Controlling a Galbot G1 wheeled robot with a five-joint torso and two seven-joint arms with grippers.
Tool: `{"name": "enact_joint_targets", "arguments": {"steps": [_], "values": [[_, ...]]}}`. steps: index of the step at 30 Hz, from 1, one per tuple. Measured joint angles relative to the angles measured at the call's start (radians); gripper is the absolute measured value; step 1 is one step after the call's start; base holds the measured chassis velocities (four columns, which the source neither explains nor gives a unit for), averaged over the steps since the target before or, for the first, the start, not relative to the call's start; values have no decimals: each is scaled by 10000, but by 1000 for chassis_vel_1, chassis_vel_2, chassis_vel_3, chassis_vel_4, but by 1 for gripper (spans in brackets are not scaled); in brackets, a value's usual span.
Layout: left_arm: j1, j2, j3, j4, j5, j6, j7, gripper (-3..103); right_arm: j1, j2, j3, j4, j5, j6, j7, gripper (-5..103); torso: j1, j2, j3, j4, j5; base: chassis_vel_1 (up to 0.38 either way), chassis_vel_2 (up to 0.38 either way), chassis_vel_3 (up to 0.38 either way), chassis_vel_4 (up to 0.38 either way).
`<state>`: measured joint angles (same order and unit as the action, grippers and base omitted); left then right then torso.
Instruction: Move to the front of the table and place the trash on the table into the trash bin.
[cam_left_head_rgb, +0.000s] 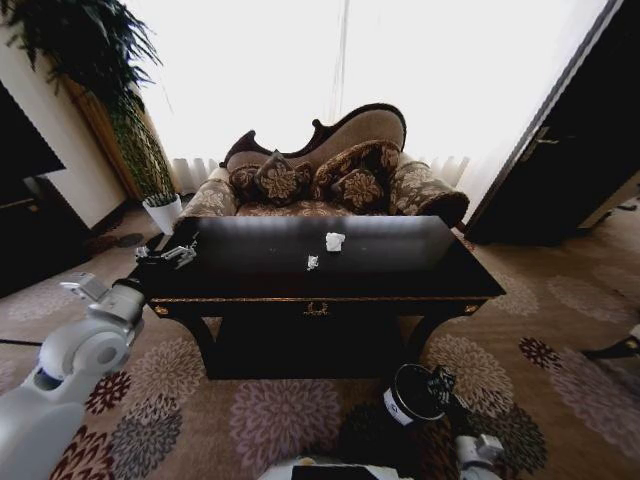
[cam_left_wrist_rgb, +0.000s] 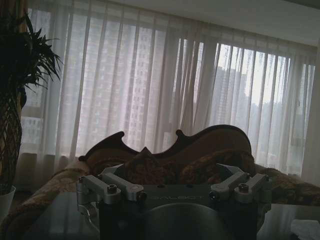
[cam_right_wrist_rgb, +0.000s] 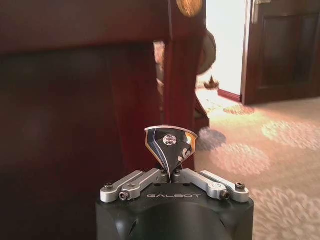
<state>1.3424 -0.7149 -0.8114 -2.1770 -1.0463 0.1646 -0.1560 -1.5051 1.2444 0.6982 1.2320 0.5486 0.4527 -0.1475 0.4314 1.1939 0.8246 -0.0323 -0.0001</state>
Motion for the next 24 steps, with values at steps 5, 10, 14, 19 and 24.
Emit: {"name": "enact_joint_targets", "arguments": {"steps": [5, 10, 14, 19, 24], "values": [[0, 0, 0, 0, 0, 0, 0, 100, 632, -165, -221, -1062, -5, -191, 206, 0, 0, 0, 1, -1, 2, 0, 0, 0, 0], [0, 0, 0, 0, 0, 0, 0, 100, 1496, -342, -522, -2283, -87, -351, 467, 0, 0, 0, 1, -1, 2, 0, 0, 0, 0], [0, 0, 0, 0, 0, 0, 0, 100, 2216, -379, -650, -3063, -189, -419, 687, 0, 0, 0, 1, -1, 2, 0, 0, 0, 0], [0, 0, 0, 0, 0, -1, 0, 100, 3625, -465, -776, -4481, -354, -571, 882, 0, 0, 0, 1, 2, 0, 0, 0, 0, 0], [0, 0, 0, 0, 0, 0, 0, 100, 4046, -575, -965, -5298, -352, -589, 872, 0, 0, 0, 1, -1, 1, 0, 0, 0, 0]]}}
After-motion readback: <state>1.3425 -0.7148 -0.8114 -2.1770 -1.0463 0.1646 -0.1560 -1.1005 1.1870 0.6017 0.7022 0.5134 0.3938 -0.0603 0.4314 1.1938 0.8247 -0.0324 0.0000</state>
